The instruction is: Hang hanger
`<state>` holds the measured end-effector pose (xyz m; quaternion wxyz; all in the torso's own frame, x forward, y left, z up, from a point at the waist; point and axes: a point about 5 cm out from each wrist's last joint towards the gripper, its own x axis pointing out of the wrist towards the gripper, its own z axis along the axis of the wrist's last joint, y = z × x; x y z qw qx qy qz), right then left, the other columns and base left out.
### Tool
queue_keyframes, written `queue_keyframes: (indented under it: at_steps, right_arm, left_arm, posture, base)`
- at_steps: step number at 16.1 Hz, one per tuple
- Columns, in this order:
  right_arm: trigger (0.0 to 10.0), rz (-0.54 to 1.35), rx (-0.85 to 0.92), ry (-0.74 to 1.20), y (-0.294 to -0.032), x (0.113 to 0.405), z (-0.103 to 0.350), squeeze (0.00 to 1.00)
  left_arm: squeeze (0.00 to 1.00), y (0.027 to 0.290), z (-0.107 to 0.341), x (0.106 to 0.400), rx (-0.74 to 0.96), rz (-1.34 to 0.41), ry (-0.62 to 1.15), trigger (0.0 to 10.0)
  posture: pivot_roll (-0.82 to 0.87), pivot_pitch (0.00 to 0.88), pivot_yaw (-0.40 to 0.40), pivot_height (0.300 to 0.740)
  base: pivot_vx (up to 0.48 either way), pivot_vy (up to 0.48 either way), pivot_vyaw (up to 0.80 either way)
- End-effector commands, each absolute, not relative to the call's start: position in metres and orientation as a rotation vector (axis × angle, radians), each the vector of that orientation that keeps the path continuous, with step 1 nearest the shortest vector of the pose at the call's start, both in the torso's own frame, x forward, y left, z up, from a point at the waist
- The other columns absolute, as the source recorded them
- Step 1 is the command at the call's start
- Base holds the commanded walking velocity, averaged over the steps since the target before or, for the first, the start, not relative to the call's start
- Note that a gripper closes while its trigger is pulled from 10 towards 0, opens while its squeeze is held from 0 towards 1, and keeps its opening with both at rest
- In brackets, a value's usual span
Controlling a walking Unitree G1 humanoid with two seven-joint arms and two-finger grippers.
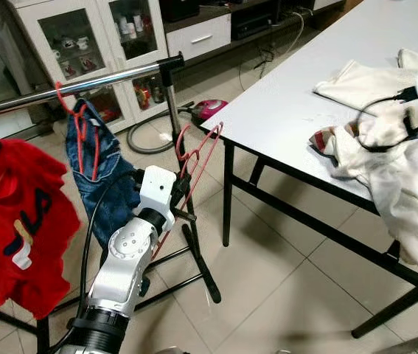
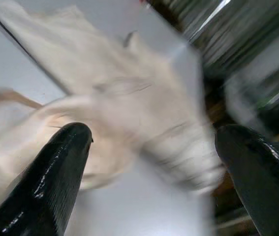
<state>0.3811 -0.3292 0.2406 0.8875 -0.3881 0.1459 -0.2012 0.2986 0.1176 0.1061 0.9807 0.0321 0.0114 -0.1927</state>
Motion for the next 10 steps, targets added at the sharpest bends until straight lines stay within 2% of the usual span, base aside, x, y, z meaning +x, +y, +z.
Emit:
queue_keyframes:
  at_steps: [1, 2, 4, 5, 6, 7, 10]
  right_arm:
    - [10.0, -0.374, -1.008, 0.315, -0.327, 0.384, 0.252, 0.0]
    - [10.0, -0.368, -1.137, 0.335, -0.331, 0.382, 0.258, 0.0]
    - [10.0, -0.38, -1.157, 0.312, -0.331, 0.383, 0.265, 0.0]
    - [10.0, -0.387, -1.036, 0.258, -0.326, 0.385, 0.267, 0.0]
    - [10.0, -0.388, -0.665, 0.138, -0.315, 0.39, 0.261, 0.0]
    - [10.0, -0.384, -0.485, 0.091, -0.31, 0.391, 0.252, 0.0]
    - [10.0, -0.482, -0.136, -0.077, -0.297, 0.376, 0.202, 0.0]
  left_arm:
    - [0.0, 0.117, 0.108, 0.301, 0.065, -0.39, 0.021, 10.0]
    - [0.0, 0.116, 0.108, 0.301, 0.06, -0.392, 0.02, 10.0]
    - [0.0, 0.115, 0.108, 0.301, 0.057, -0.392, 0.02, 10.0]
    - [0.0, 0.114, 0.108, 0.301, 0.057, -0.387, 0.017, 10.0]
    - [0.0, 0.115, 0.109, 0.302, 0.057, -0.364, 0.011, 10.0]
    - [0.0, 0.116, 0.109, 0.302, 0.045, -0.348, 0.009, 10.0]
    - [0.0, 0.116, 0.108, 0.297, -0.03, -0.329, 0.012, 10.0]
  posture:
    - [-0.03, 0.0, 0.086, 0.74]
    - [-0.03, 0.0, 0.083, 0.74]
    - [-0.03, 0.0, 0.078, 0.74]
    - [-0.03, 0.0, 0.063, 0.74]
    - [-0.03, 0.0, 0.054, 0.74]
    - [-0.03, 0.0, 0.054, 0.74]
    - [-0.05, 0.0, 0.073, 0.74]
  base:
    - [0.0, 0.0, 0.0]
    - [0.0, 0.0, 0.0]
    - [0.0, 0.0, 0.0]
    - [0.0, 0.0, 0.0]
    - [0.0, 0.0, 0.0]
    - [0.0, 0.0, 0.0]
    - [0.0, 0.0, 0.0]
